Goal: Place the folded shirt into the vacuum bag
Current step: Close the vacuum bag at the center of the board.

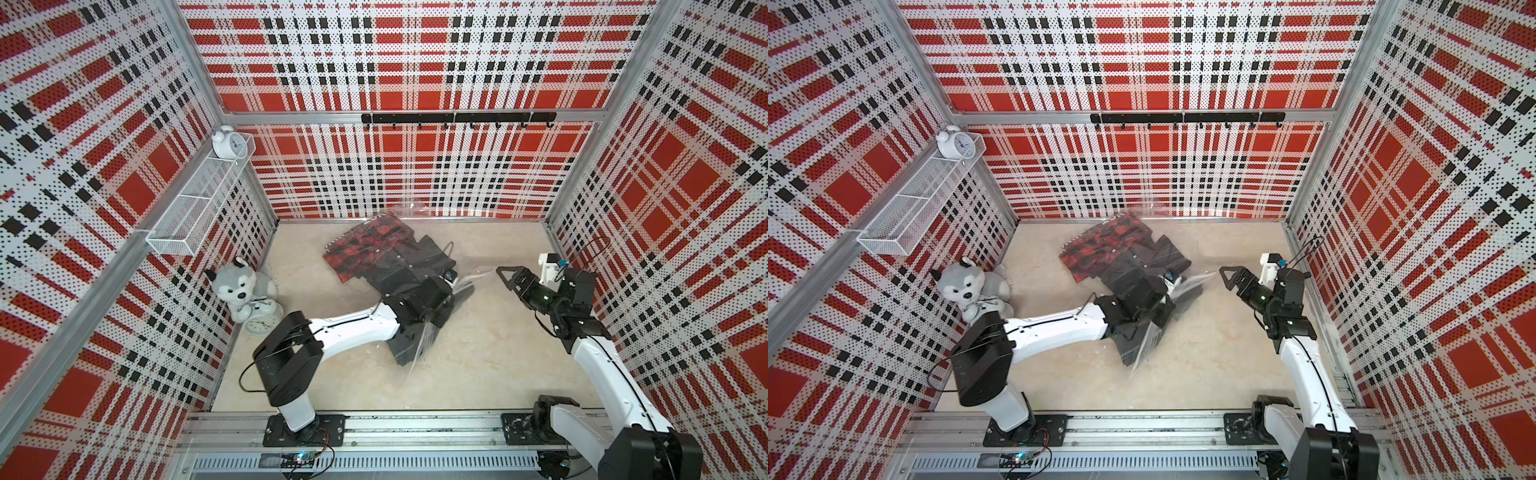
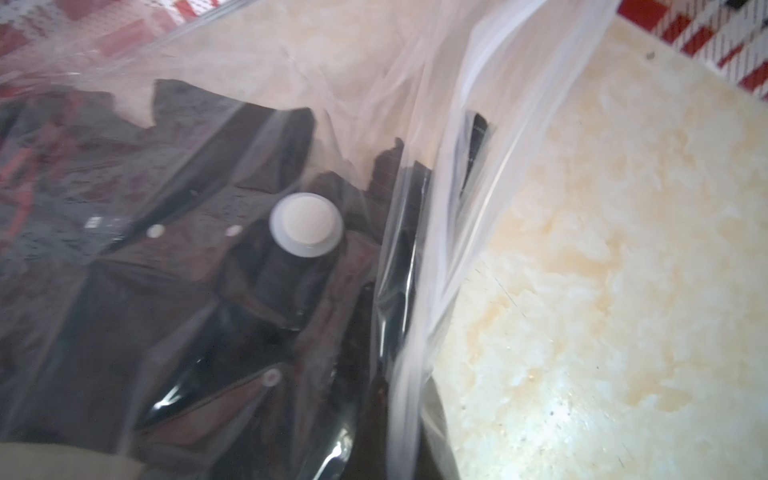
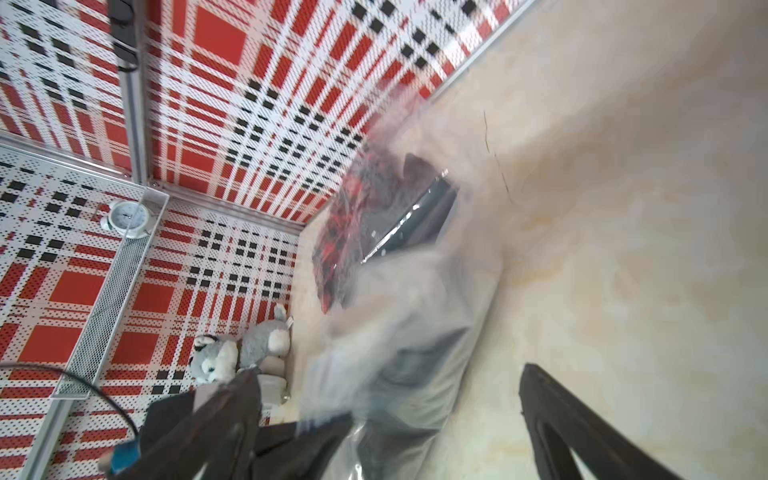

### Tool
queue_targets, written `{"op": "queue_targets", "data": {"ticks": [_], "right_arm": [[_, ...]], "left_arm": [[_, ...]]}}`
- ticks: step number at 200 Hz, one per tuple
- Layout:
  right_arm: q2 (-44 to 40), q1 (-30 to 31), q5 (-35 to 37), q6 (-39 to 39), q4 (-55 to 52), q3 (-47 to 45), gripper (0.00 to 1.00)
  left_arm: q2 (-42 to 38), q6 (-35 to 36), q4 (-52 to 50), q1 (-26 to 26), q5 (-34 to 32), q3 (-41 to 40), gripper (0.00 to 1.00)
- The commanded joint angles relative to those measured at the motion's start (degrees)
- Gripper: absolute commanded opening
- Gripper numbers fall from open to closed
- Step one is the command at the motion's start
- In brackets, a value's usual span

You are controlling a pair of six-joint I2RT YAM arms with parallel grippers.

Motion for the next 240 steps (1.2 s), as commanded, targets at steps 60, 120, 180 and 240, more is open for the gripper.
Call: {"op": "queue_targets", "data": {"ticks": [60, 120, 180, 240], "right_arm": [[7.53, -0.17, -11.67, -9.70, 44.89, -3.40, 1.00], [38.28, 3.88, -39.71, 2.53, 69.33, 17.07, 0.64], [55.33, 8.78, -48.26, 26.25, 97.19, 32.53, 0.56], [56.99, 10.12, -50.95, 27.36, 97.19, 38.28, 0.56]], "left_arm": [[-10.53, 2.61, -9.59, 15.93, 14.84, 7.74, 0.00], [-12.45, 2.05, -11.09, 16.24, 17.21, 5.39, 0.00], [-17.75, 2.01, -16.13, 17.21, 16.05, 2.31, 0.00], [-20.40, 1.89, -17.50, 18.70, 16.05, 1.05, 0.00]]}}
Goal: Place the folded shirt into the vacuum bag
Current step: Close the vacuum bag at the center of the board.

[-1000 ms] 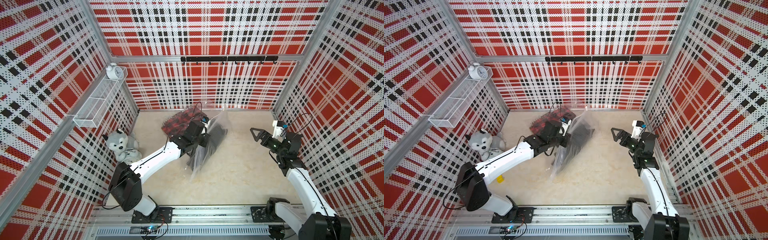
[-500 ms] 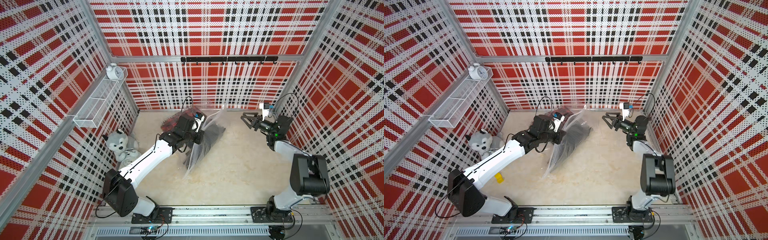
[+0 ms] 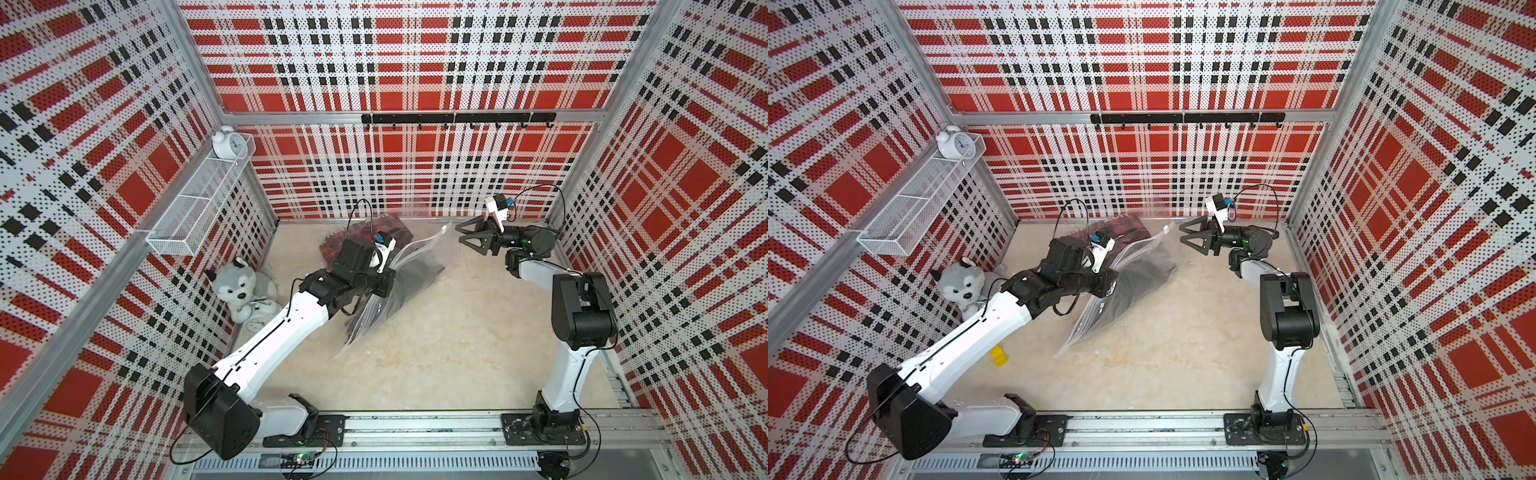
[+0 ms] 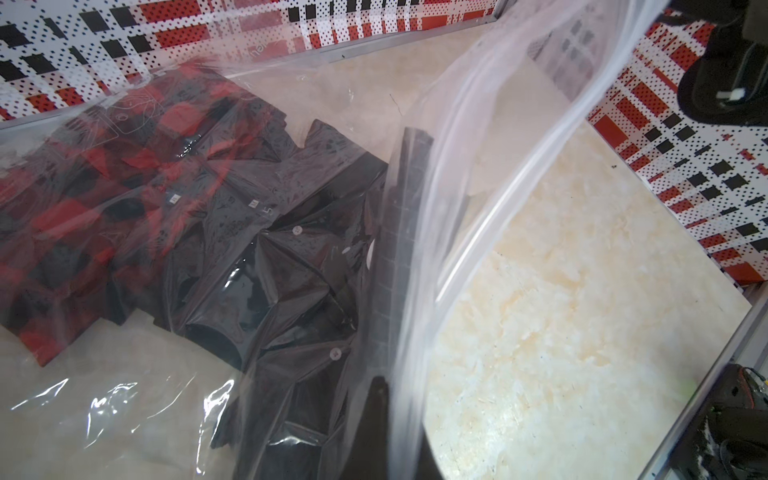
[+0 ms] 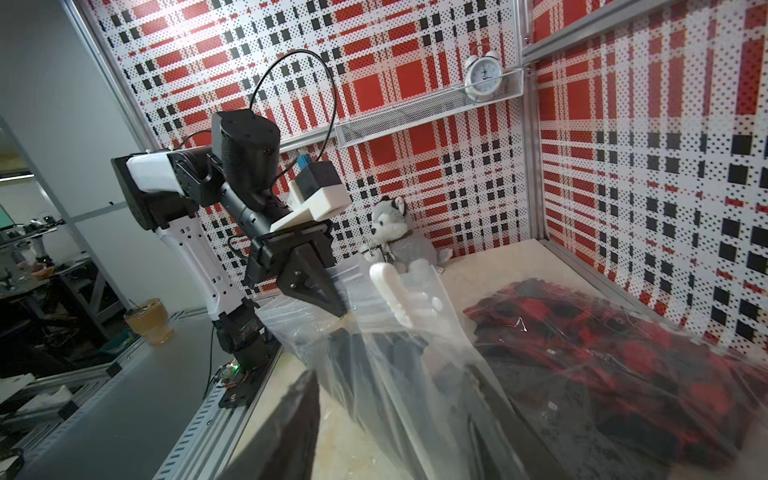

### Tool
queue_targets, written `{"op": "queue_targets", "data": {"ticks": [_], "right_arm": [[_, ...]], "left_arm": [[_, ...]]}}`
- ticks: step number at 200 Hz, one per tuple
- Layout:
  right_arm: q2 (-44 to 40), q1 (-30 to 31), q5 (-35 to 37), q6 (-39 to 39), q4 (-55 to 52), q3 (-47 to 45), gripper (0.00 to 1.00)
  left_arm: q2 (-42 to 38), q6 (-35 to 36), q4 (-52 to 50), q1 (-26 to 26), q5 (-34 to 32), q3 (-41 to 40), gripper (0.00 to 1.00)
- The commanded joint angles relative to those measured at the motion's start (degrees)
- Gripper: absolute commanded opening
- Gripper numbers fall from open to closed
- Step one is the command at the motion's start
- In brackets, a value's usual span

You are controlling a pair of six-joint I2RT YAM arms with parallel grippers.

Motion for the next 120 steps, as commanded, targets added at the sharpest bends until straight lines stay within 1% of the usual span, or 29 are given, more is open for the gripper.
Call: {"op": "queue_targets", "data": {"ticks": [1, 19, 33, 34, 36, 37, 39, 40, 42, 45, 53, 71, 90, 96, 104, 112, 116, 120], "right_arm": [[1.03, -0.35, -2.52, 2.84, 3.00, 2.39, 0.56], [0.70, -1.00, -2.73, 4.88, 3.03, 4.39, 0.55], [0.52, -2.07, -1.51, 7.58, 2.93, 6.79, 0.55], [0.42, -2.11, -1.41, 7.64, 3.01, 6.89, 0.56], [0.33, -2.31, -1.20, 7.98, 3.00, 7.17, 0.63], [0.24, -2.40, -0.95, 8.15, 3.00, 7.30, 0.68], [0.23, -2.58, -0.49, 8.55, 3.04, 7.62, 0.87], [0.15, -2.67, -0.24, 8.74, 3.02, 7.84, 0.94], [0.01, -2.84, 0.21, 9.24, 3.00, 8.22, 0.98], [-0.09, -3.13, 0.92, 9.93, 3.02, 8.89, 1.00], [-1.08, -3.36, 2.06, 11.05, 3.00, 9.81, 1.00], [-6.86, -3.33, 5.96, 8.13, 2.95, 7.69, 1.00], [-16.18, -3.26, 7.93, -0.47, 2.83, 1.84, 1.00], [-19.30, -3.30, 8.88, -3.71, 1.25, -0.72, 1.00], [-23.91, -3.48, 10.47, -12.34, -6.16, -3.35, 1.00], [-28.99, -3.55, 13.04, -22.49, -17.25, -6.36, 1.00], [-31.74, -3.42, 15.00, -28.80, -23.86, -7.97, 1.00], [-34.84, -3.25, 17.80, -36.89, -30.09, -9.65, 1.00]], "left_arm": [[-2.21, 0.41, 0.92, 0.91, 0.06, -0.15, 0.00], [-1.94, 0.31, 1.00, 1.18, 0.03, -0.22, 0.00], [-1.47, 0.33, 0.99, 1.21, 0.05, -0.24, 0.00], [-1.47, 0.32, 0.98, 1.24, 0.05, -0.24, 0.00], [-1.41, 0.29, 1.03, 1.26, 0.05, -0.24, 0.00], [-1.36, 0.30, 1.05, 1.27, 0.05, -0.20, 0.00], [-1.32, 0.28, 1.02, 1.27, 0.05, -0.19, 0.00], [-1.23, 0.29, 1.00, 1.27, 0.05, -0.21, 0.00], [-1.22, 0.30, 0.99, 1.27, 0.05, -0.19, 0.00], [-1.14, 0.30, 0.98, 1.27, 0.09, -0.13, 0.00], [-0.94, 0.38, 1.05, 1.27, 0.05, -0.22, 0.00], [-0.92, 0.47, 1.35, 1.27, 0.07, -0.46, 0.00], [-0.78, 0.48, 1.91, 1.36, 0.27, -0.68, 0.00], [-0.74, 0.39, 1.93, 1.49, 0.31, -0.68, 0.00], [-0.65, 0.47, 2.06, 1.61, 0.48, -0.73, 0.00], [-0.56, 0.57, 2.06, 1.62, 0.59, -0.83, 0.00], [-0.58, 0.54, 2.15, 1.71, 0.64, -0.81, 0.00], [-0.71, 0.57, 2.13, 1.71, 0.65, -0.92, 0.00]]}}
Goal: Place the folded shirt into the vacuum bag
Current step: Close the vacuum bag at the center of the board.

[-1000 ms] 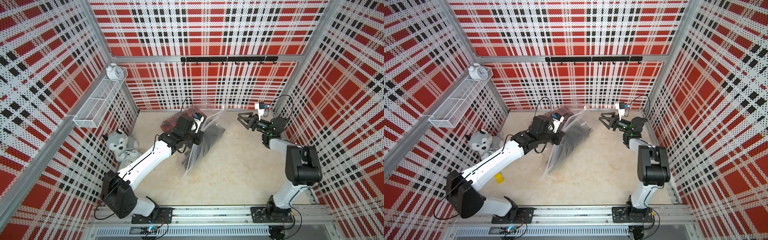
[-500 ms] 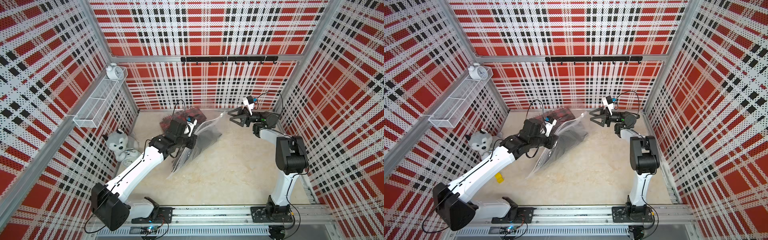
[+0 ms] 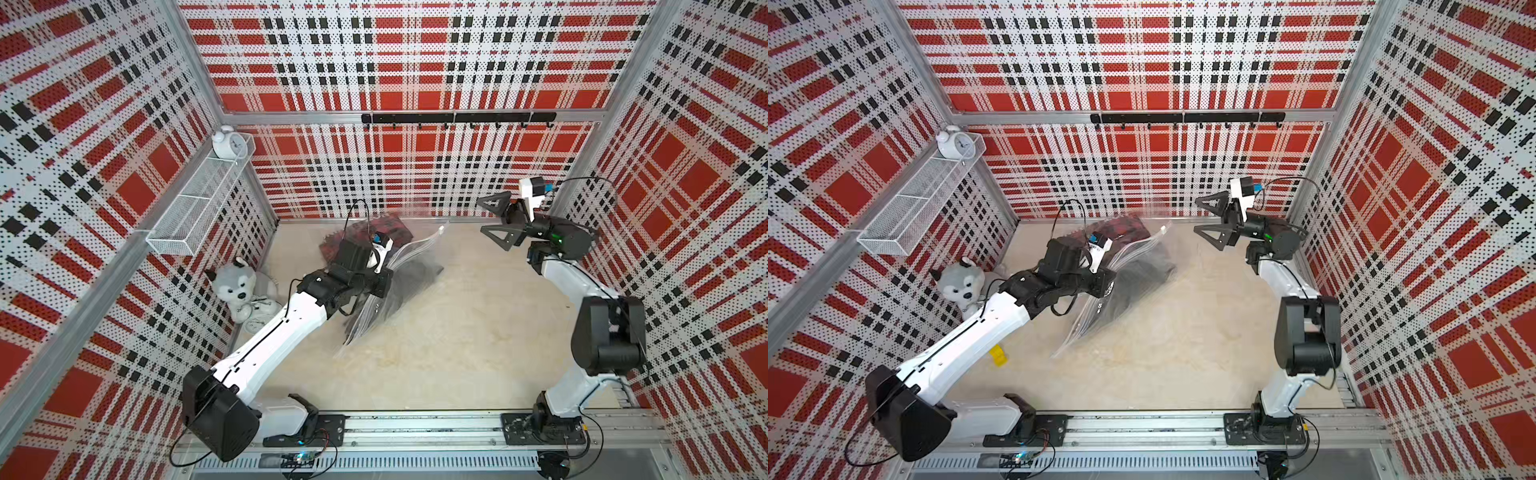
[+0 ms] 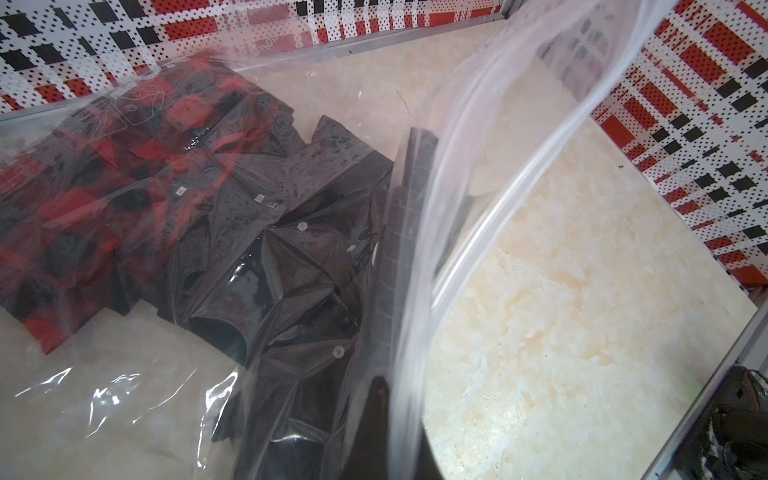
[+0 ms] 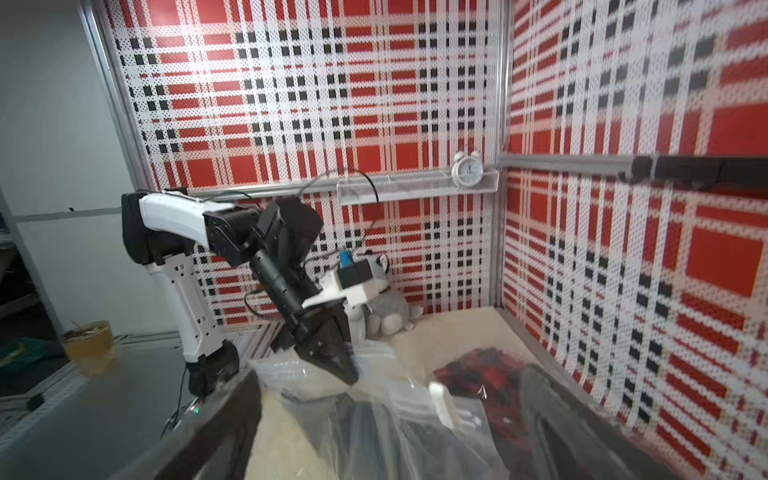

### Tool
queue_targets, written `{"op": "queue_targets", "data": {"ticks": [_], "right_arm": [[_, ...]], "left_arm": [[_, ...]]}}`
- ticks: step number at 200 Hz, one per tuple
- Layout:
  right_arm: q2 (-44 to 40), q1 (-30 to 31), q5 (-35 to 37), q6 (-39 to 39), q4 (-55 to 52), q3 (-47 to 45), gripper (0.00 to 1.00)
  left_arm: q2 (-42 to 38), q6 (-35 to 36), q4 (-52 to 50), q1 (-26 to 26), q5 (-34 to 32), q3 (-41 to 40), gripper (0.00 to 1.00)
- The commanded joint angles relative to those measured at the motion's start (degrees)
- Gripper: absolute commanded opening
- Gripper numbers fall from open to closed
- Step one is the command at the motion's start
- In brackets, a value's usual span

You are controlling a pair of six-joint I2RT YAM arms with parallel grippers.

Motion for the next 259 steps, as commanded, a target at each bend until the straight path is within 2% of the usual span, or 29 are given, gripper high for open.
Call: {"op": "queue_targets", "data": {"ticks": [1, 8, 15, 22, 27, 42, 53, 62, 86, 115, 125, 139, 151, 197, 237, 259], "right_arm": [[-15.13, 0.41, 11.03, -33.27, -26.02, -6.16, 1.00], [-21.11, 1.86, 18.66, -47.11, -40.53, -8.84, 1.00], [-26.31, 4.80, 29.61, -59.91, -53.29, -10.69, 1.00], [-29.32, 8.30, 39.52, -66.70, -58.45, -12.21, 1.00], [-30.01, 9.36, 42.59, -67.96, -61.46, -12.18, 1.00], [-28.18, 8.96, 45.51, -66.20, -71.65, -8.59, 1.00], [-25.80, 8.75, 47.42, -64.17, -74.77, -7.77, 1.00], [-23.79, 8.19, 45.86, -62.45, -75.62, -7.83, 1.00], [-17.04, 5.22, 36.45, -56.94, -77.80, -5.85, 1.00], [-9.41, 3.41, 26.27, -55.49, -74.36, -5.47, 1.00], [-5.89, 3.16, 21.69, -55.56, -76.32, -2.89, 0.90], [-0.01, 2.98, 14.36, -56.53, -82.11, 2.98, 0.69], [3.99, 3.22, 9.82, -56.97, -84.62, 6.28, 0.63], [7.16, 6.66, 12.27, -64.32, -87.64, 8.61, 0.65], [10.29, 7.50, 5.17, -66.87, -86.65, 11.24, 0.65], [11.70, 7.99, 4.38, -68.32, -86.29, 13.15, 0.65]], "left_arm": [[-0.46, 0.59, 2.39, 0.92, 0.57, -0.43, 0.00], [-0.54, 0.61, 2.47, 1.03, 0.72, -0.57, 0.00], [-0.62, 0.59, 2.64, 1.14, 0.95, -0.69, 0.00], [-0.73, 0.61, 2.88, 1.23, 1.14, -0.79, 0.00], [-0.72, 0.60, 2.99, 1.32, 1.28, -0.87, 0.00], [-0.39, 0.59, 3.18, 1.50, 1.50, -0.78, 0.00], [0.02, 0.73, 3.24, 1.63, 1.71, -0.60, 0.00], [0.17, 0.68, 3.26, 1.67, 1.68, -0.59, 0.00], [0.12, 0.59, 3.31, 1.92, 0.67, -0.85, 0.00], [-0.16, 0.59, 3.51, 2.17, 0.58, -1.06, 0.00], [-0.06, 0.59, 3.53, 2.36, 0.64, -0.98, 0.00], [0.12, 0.59, 3.53, 2.64, 0.67, -0.97, 0.00], [0.41, 0.59, 3.53, 2.87, 0.91, -0.87, 0.00], [0.87, 0.59, 3.53, 3.43, 0.93, -0.88, 0.00], [1.35, 0.49, 3.53, 3.51, 1.06, -1.05, 0.00], [1.65, 0.33, 3.52, 3.50, 1.22, -1.06, 0.00]]}}
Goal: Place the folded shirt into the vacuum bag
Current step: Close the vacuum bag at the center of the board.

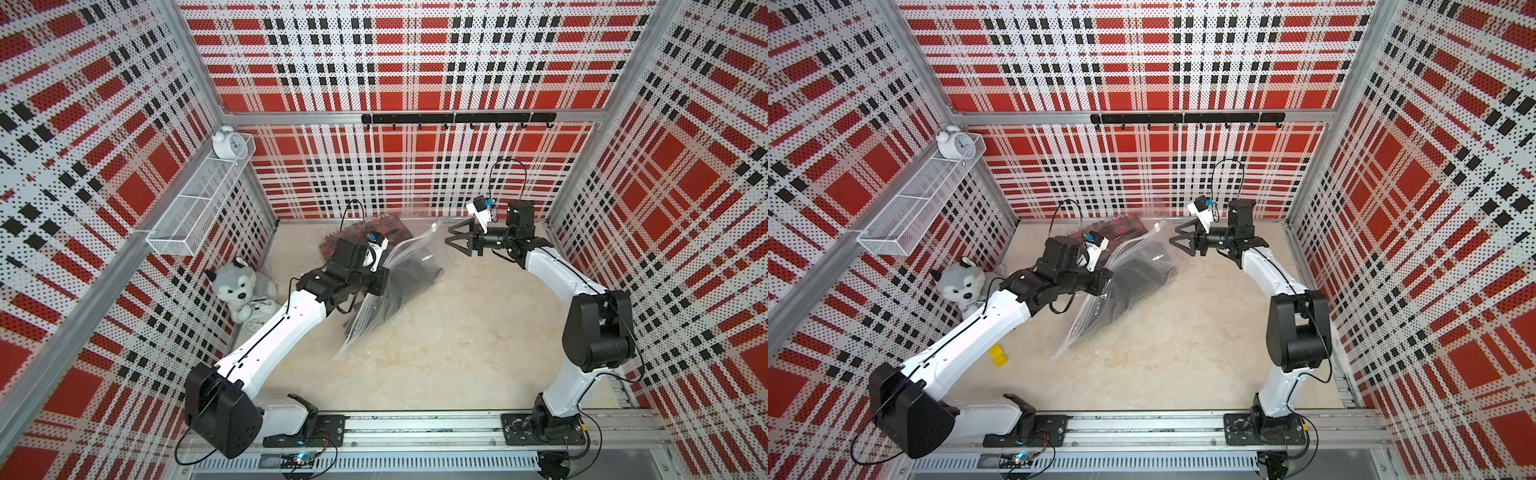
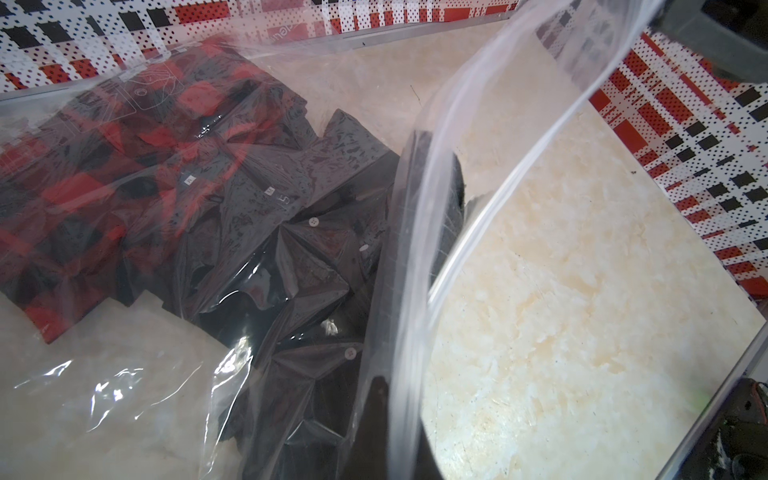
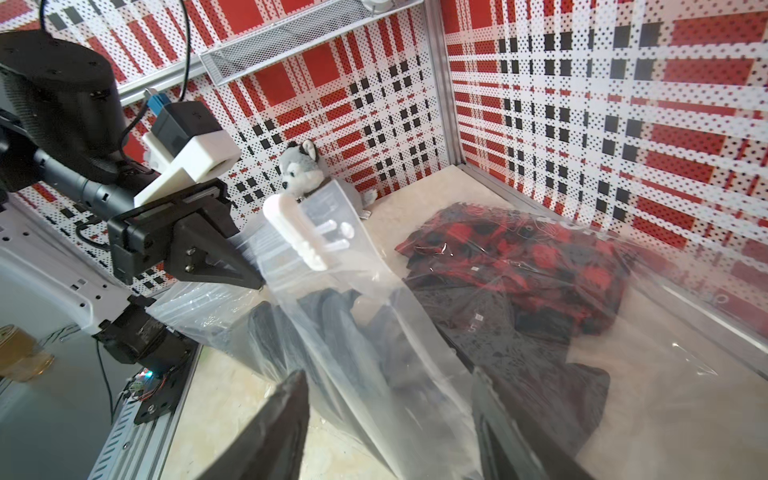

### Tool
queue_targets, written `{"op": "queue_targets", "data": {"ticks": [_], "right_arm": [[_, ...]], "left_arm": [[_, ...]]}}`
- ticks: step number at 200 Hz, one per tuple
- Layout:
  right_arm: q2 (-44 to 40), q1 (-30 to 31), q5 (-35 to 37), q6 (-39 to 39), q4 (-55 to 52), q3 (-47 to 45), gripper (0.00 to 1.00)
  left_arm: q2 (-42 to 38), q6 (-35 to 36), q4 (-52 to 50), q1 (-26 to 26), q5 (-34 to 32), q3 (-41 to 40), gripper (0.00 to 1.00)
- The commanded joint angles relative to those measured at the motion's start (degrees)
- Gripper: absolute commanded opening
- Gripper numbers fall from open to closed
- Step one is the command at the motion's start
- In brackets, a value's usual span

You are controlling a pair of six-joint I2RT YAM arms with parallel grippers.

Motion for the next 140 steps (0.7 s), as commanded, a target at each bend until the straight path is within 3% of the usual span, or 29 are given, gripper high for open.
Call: {"op": "queue_targets", "data": {"ticks": [1, 51, 140], "right_arm": [[1.73, 0.56, -4.01, -3.15, -0.26, 2.60, 0.65], [7.17, 0.65, -9.53, -2.88, 1.17, 9.79, 0.61], [10.45, 2.58, -14.16, -1.04, 1.33, 14.24, 0.37]], "left_arm": [[0.45, 0.33, 2.58, 0.77, 0.05, -0.29, 0.00], [0.44, 0.24, 2.52, 0.70, 0.38, -0.38, 0.00], [0.90, 0.15, 2.37, 0.70, 0.21, -0.38, 0.00]]}}
